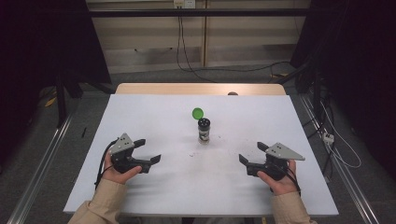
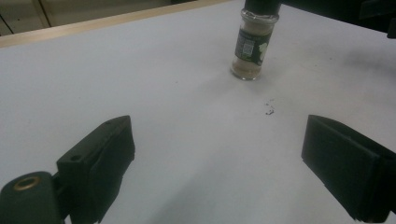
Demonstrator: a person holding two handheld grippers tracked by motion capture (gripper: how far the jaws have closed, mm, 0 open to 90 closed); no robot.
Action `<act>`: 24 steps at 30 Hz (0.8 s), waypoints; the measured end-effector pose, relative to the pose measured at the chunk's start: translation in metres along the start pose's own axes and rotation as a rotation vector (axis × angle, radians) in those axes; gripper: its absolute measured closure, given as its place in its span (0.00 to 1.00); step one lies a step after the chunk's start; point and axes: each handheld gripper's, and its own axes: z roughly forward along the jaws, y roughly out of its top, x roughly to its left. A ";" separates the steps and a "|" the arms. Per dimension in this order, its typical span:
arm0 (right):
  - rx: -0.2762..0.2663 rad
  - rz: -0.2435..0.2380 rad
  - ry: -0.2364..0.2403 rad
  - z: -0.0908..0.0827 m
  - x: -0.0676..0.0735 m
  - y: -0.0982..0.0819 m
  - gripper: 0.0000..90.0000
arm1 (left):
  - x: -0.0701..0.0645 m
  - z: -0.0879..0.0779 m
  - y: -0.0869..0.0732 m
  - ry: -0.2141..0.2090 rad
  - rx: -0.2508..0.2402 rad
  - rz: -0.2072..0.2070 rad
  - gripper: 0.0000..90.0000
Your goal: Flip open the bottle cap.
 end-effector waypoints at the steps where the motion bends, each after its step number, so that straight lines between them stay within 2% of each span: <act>1: 0.002 0.004 -0.002 -0.002 -0.001 -0.001 0.15 | 0.002 -0.002 -0.001 0.004 -0.007 0.007 0.10; 12: 0.016 0.006 -0.022 -0.013 -0.009 -0.011 0.14 | 0.008 -0.018 -0.008 0.010 -0.011 0.005 0.09; 17: 0.013 0.016 -0.028 -0.016 -0.011 -0.013 0.14 | 0.011 -0.023 -0.012 0.021 -0.004 0.017 0.09; 18: 0.012 0.015 -0.030 -0.017 -0.011 -0.014 0.14 | 0.011 -0.024 -0.013 0.021 -0.006 0.001 0.09; 20: 0.011 0.017 -0.032 -0.017 -0.012 -0.015 0.14 | 0.012 -0.025 -0.014 0.025 -0.008 -0.003 0.09; 24: 0.014 0.018 -0.033 -0.017 -0.013 -0.017 0.14 | 0.014 -0.025 -0.015 0.035 -0.002 0.004 0.08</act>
